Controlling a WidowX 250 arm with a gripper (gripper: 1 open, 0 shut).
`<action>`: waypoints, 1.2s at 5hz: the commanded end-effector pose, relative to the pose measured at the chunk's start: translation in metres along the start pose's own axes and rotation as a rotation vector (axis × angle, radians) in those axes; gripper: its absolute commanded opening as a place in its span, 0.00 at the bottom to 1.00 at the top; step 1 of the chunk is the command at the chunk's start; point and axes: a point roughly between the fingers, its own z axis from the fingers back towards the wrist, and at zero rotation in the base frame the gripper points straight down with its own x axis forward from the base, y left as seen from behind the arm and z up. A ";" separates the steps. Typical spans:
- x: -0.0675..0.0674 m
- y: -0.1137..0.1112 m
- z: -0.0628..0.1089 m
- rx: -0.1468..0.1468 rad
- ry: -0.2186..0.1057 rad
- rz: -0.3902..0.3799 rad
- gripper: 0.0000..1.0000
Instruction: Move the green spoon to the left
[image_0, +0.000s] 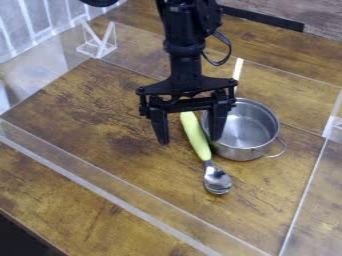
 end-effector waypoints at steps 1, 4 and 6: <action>0.000 -0.005 0.002 -0.036 -0.039 0.028 1.00; 0.001 -0.014 -0.030 -0.067 -0.037 0.113 1.00; 0.011 -0.031 -0.037 -0.059 -0.045 0.113 0.00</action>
